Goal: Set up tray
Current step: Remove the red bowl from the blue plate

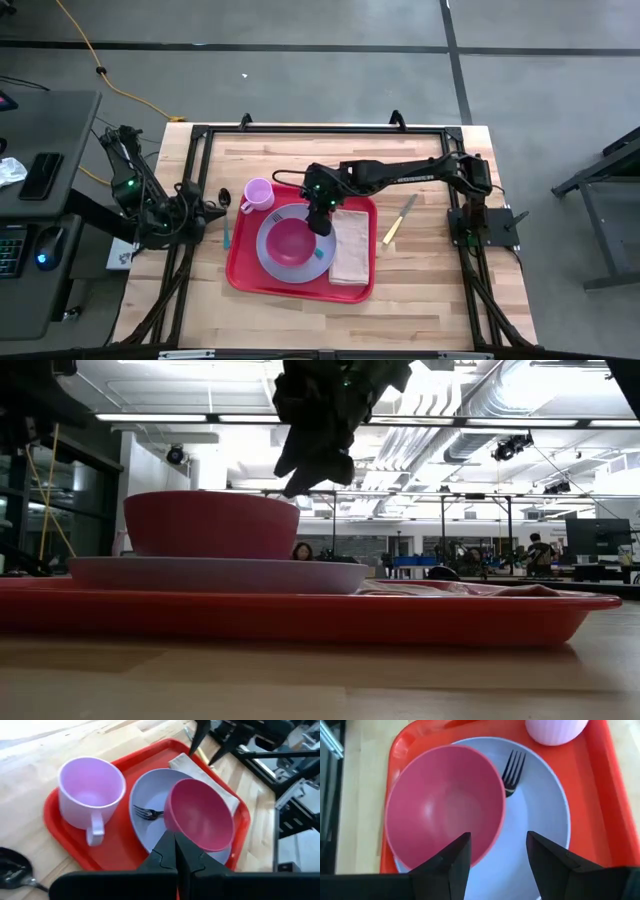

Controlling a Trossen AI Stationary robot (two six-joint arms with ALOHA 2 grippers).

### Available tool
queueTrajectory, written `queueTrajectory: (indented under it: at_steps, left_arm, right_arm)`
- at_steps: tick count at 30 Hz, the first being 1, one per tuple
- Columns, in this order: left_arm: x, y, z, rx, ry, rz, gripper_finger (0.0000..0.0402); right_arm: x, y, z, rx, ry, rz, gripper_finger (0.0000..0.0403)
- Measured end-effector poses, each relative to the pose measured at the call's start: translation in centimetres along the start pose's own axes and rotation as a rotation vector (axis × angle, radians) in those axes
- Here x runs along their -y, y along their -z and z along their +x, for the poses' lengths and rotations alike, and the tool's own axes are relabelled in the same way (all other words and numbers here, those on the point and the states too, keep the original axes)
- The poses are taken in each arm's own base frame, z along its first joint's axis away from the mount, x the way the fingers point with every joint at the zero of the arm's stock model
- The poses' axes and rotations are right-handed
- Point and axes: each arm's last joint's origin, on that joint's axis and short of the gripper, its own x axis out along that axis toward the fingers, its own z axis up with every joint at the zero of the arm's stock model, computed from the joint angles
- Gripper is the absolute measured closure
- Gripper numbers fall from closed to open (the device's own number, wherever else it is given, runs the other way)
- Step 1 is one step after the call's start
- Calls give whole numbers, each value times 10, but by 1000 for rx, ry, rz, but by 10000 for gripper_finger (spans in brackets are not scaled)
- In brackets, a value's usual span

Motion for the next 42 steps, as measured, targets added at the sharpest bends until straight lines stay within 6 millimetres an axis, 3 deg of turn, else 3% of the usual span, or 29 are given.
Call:
queueTrajectory:
  at_steps: [9, 16, 22, 32, 42]
  left_arm:
    - [3, 1, 4, -75, -19, 14, 380]
    - [21, 5, 29, -69, 88, 38, 380]
    - [15, 0, 46, -60, 76, 48, 380]
    - [-3, -17, 34, 30, 82, 8, 380]
    - [-26, -13, 19, 46, 14, -6, 380]
  right_arm:
    - [3, 3, 2, -6, 12, 14, 233]
    - [5, 2, 2, -10, -2, 14, 233]
    - [5, 5, 2, -47, -17, 18, 233]
    - [6, 8, 3, -70, -12, 15, 233]
    - [13, 15, 28, -123, 3, 78, 233]
